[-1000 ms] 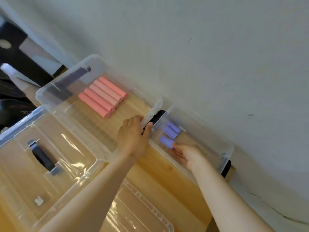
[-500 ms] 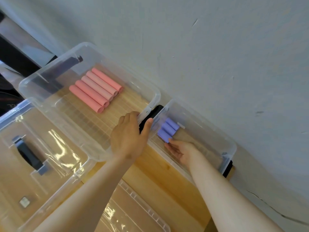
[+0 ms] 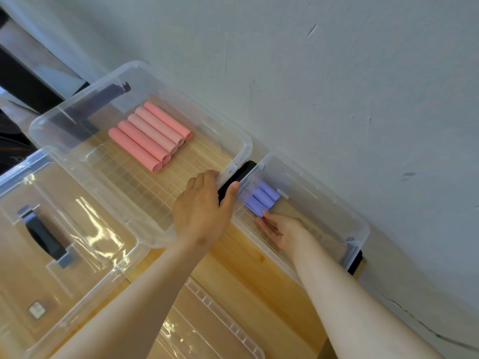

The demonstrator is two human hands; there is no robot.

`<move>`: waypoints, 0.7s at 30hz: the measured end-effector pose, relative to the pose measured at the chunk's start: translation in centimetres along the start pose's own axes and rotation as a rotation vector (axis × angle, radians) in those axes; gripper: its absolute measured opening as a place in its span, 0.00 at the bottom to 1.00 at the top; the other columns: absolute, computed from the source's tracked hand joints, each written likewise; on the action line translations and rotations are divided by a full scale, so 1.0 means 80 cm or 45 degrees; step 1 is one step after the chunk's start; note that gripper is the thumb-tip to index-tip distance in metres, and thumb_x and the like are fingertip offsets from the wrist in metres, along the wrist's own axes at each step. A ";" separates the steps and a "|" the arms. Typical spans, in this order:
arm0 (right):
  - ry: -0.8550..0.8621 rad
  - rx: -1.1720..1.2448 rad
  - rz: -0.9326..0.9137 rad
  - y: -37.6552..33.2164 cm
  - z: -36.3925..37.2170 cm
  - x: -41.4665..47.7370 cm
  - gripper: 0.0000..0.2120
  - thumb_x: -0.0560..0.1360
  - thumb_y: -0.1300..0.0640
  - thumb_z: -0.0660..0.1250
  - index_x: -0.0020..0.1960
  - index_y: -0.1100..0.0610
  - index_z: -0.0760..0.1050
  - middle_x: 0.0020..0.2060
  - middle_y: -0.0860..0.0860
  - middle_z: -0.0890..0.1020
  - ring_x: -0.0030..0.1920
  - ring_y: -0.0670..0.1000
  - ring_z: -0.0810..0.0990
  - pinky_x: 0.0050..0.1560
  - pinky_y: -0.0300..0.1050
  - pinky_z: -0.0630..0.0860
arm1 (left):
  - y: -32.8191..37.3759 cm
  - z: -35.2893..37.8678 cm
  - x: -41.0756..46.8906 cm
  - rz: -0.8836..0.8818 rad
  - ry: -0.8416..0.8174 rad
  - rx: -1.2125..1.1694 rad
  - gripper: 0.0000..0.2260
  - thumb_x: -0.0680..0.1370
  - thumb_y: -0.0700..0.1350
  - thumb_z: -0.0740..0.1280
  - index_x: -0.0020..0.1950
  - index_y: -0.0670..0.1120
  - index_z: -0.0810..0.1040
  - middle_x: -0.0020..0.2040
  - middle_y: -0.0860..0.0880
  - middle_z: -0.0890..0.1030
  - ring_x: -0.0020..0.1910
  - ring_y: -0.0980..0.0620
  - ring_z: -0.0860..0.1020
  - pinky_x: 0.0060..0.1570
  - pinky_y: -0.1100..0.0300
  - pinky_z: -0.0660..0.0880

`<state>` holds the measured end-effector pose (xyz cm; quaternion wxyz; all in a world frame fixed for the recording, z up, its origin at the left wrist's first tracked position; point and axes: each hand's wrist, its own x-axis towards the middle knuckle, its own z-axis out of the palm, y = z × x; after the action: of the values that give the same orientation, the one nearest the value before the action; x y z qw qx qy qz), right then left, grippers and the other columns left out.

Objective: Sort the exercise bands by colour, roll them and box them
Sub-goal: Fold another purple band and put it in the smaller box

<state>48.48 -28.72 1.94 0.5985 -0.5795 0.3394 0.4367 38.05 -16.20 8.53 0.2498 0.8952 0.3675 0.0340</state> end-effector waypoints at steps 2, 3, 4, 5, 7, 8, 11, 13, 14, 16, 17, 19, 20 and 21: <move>-0.005 0.009 0.001 0.001 0.000 0.000 0.03 0.74 0.69 0.70 0.46 0.67 0.76 0.40 0.59 0.81 0.39 0.53 0.82 0.30 0.38 0.81 | 0.000 -0.001 0.000 -0.001 0.000 -0.005 0.22 0.81 0.61 0.53 0.66 0.48 0.70 0.58 0.52 0.76 0.58 0.50 0.73 0.45 0.56 0.66; -0.003 0.007 -0.005 0.001 0.000 0.001 0.03 0.74 0.69 0.70 0.46 0.67 0.76 0.40 0.59 0.81 0.39 0.53 0.82 0.32 0.39 0.81 | 0.000 -0.001 0.000 -0.001 -0.001 -0.006 0.22 0.81 0.61 0.53 0.66 0.48 0.69 0.58 0.52 0.76 0.57 0.50 0.73 0.45 0.56 0.65; 0.005 -0.008 -0.019 0.001 0.000 0.001 0.03 0.74 0.69 0.70 0.45 0.67 0.76 0.40 0.59 0.81 0.38 0.53 0.82 0.34 0.40 0.82 | 0.000 -0.001 -0.001 0.000 -0.004 -0.006 0.22 0.81 0.61 0.53 0.66 0.48 0.69 0.57 0.52 0.76 0.57 0.50 0.73 0.45 0.56 0.66; 0.022 -0.038 -0.040 0.002 0.000 0.003 0.03 0.74 0.68 0.70 0.45 0.67 0.77 0.39 0.59 0.82 0.38 0.53 0.82 0.38 0.41 0.82 | -0.001 -0.001 -0.001 0.001 -0.006 -0.007 0.22 0.81 0.61 0.53 0.66 0.49 0.69 0.57 0.52 0.76 0.57 0.50 0.73 0.45 0.55 0.66; 0.059 -0.128 -0.095 0.001 0.000 0.005 0.03 0.73 0.68 0.71 0.43 0.67 0.77 0.38 0.60 0.82 0.37 0.53 0.82 0.44 0.44 0.80 | -0.001 -0.001 -0.001 0.006 -0.006 -0.009 0.22 0.81 0.61 0.53 0.66 0.49 0.69 0.56 0.53 0.76 0.56 0.51 0.73 0.44 0.56 0.65; 0.072 -0.176 -0.117 0.000 0.000 0.006 0.04 0.73 0.68 0.71 0.42 0.67 0.77 0.37 0.60 0.81 0.36 0.53 0.81 0.43 0.45 0.80 | -0.001 0.000 -0.001 0.010 -0.003 -0.009 0.22 0.81 0.62 0.53 0.65 0.49 0.70 0.56 0.53 0.76 0.56 0.51 0.73 0.44 0.56 0.65; 0.102 -0.297 -0.174 0.001 0.001 0.008 0.05 0.73 0.68 0.72 0.40 0.66 0.76 0.35 0.60 0.81 0.34 0.54 0.80 0.36 0.43 0.81 | -0.001 0.000 -0.001 0.020 0.004 -0.012 0.21 0.81 0.62 0.53 0.65 0.49 0.70 0.55 0.54 0.76 0.55 0.52 0.73 0.43 0.56 0.64; 0.132 -0.335 -0.207 0.003 0.001 0.011 0.05 0.72 0.68 0.72 0.40 0.66 0.76 0.35 0.60 0.81 0.33 0.54 0.80 0.36 0.43 0.81 | -0.002 0.001 0.000 0.021 0.004 -0.008 0.21 0.81 0.62 0.53 0.65 0.49 0.70 0.55 0.54 0.76 0.54 0.52 0.73 0.43 0.57 0.64; 0.142 -0.347 -0.217 0.003 0.001 0.011 0.05 0.72 0.68 0.72 0.40 0.66 0.76 0.35 0.60 0.81 0.33 0.54 0.80 0.36 0.43 0.81 | -0.002 0.001 0.000 0.023 0.005 -0.006 0.21 0.80 0.62 0.52 0.65 0.49 0.70 0.55 0.54 0.76 0.54 0.52 0.73 0.43 0.57 0.64; 0.146 -0.377 -0.231 0.003 0.002 0.012 0.05 0.73 0.68 0.72 0.42 0.67 0.77 0.34 0.59 0.81 0.32 0.53 0.80 0.36 0.43 0.82 | -0.002 0.002 0.000 0.029 0.008 -0.002 0.22 0.80 0.62 0.52 0.65 0.49 0.70 0.55 0.54 0.76 0.54 0.52 0.73 0.43 0.57 0.64; 0.142 -0.399 -0.236 0.003 0.002 0.011 0.04 0.73 0.67 0.72 0.43 0.67 0.77 0.34 0.59 0.81 0.32 0.53 0.80 0.35 0.43 0.81 | -0.003 0.001 0.000 0.030 0.008 -0.002 0.22 0.80 0.62 0.52 0.65 0.49 0.70 0.55 0.54 0.76 0.54 0.52 0.73 0.44 0.57 0.64; 0.132 -0.427 -0.241 0.002 0.002 0.010 0.04 0.74 0.67 0.71 0.42 0.66 0.77 0.33 0.58 0.80 0.32 0.53 0.80 0.35 0.42 0.81 | -0.003 0.001 0.000 0.026 0.006 -0.005 0.21 0.81 0.62 0.52 0.65 0.49 0.70 0.55 0.54 0.76 0.54 0.52 0.73 0.44 0.57 0.64; 0.131 -0.429 -0.238 0.002 0.002 0.009 0.05 0.74 0.67 0.71 0.41 0.66 0.77 0.33 0.58 0.80 0.33 0.53 0.80 0.36 0.43 0.81 | -0.003 0.001 0.000 0.024 0.007 -0.009 0.21 0.81 0.62 0.52 0.65 0.49 0.70 0.55 0.54 0.76 0.54 0.52 0.73 0.44 0.57 0.64; 0.128 -0.423 -0.235 0.002 0.001 0.008 0.05 0.74 0.66 0.71 0.40 0.66 0.76 0.34 0.58 0.80 0.34 0.54 0.80 0.37 0.44 0.81 | -0.003 0.001 0.000 0.024 0.008 -0.010 0.22 0.80 0.62 0.52 0.65 0.49 0.70 0.55 0.54 0.76 0.55 0.52 0.73 0.44 0.57 0.64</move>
<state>48.62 -28.54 1.29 0.5144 -0.7200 0.2377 0.4006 37.89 -16.09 8.37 0.2518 0.8975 0.3598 0.0407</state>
